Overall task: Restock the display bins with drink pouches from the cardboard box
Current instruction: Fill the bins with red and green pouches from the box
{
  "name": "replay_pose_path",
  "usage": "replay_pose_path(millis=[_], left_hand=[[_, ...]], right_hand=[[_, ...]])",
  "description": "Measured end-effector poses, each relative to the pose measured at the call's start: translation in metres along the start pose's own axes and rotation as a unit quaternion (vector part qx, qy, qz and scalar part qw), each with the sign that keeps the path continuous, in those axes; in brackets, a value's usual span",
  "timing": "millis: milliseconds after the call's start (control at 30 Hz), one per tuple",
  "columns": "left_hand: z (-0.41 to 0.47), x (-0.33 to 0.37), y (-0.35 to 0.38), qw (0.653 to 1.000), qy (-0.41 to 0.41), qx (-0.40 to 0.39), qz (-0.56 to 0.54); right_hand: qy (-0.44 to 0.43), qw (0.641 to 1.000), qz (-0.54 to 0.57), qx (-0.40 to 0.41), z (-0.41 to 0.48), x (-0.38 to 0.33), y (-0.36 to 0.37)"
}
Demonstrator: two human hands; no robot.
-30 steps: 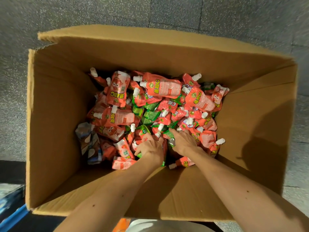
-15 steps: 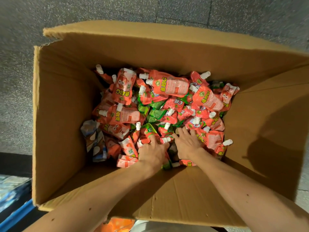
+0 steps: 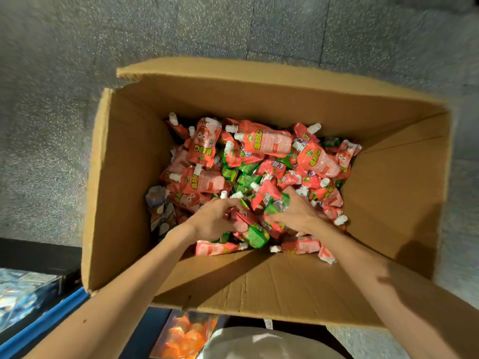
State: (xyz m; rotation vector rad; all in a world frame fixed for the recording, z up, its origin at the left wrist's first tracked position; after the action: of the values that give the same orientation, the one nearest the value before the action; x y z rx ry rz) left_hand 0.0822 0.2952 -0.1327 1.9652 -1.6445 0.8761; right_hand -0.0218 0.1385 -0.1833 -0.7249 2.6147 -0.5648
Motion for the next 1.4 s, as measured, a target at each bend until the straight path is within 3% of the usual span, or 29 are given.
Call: replay_pose_path(millis=[100,267,500,667,833,1000,1200,1300,1400], left_hand=[[-0.027,0.031,-0.013,0.994,0.045,0.027,-0.091],[-0.084,0.084,-0.036,0.976,0.117,0.077,-0.167],[-0.21,0.144,-0.046,0.923,0.199,0.176,-0.278],[-0.314,0.157,-0.039,0.836,0.269,0.298,-0.375],[-0.432,0.163,-0.005,0.73,0.363,0.427,-0.391],[-0.555,0.136,0.06,0.644,0.38,0.542,-0.383],[-0.692,0.098,0.136,0.533,0.348,0.695,-0.335],[-0.747,0.077,0.172,0.485,0.346,0.733,-0.329],[-0.796,0.049,0.203,0.45,0.341,0.761,-0.319]], right_hand=[[-0.019,0.993,0.112,-0.013,-0.035,-0.018,-0.034],[-0.074,0.98,0.183,-0.019,-0.106,-0.05,-0.081],[-0.147,0.939,0.306,-0.056,-0.197,-0.1,-0.11],[-0.231,0.872,0.404,-0.149,-0.274,-0.157,-0.111],[-0.289,0.833,0.403,-0.246,-0.358,-0.207,-0.083],[-0.321,0.778,0.374,-0.389,-0.462,-0.262,-0.014],[-0.391,0.726,0.238,-0.513,-0.602,-0.314,0.093],[-0.396,0.718,0.145,-0.553,-0.656,-0.316,0.152],[-0.404,0.687,0.087,-0.597,-0.704,-0.316,0.202]])
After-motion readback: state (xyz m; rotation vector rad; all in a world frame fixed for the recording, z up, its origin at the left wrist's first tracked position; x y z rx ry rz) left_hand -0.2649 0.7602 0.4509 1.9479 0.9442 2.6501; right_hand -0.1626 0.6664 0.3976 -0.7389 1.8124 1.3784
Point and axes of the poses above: each hand's wrist, its own z-axis towards the middle knuckle, its own y-axis out of the palm, x = y × z, the point moved 10 cm from there along z, towards the middle knuckle, and after that the axes turned 13 degrees about -z, right-handed, at the moved point
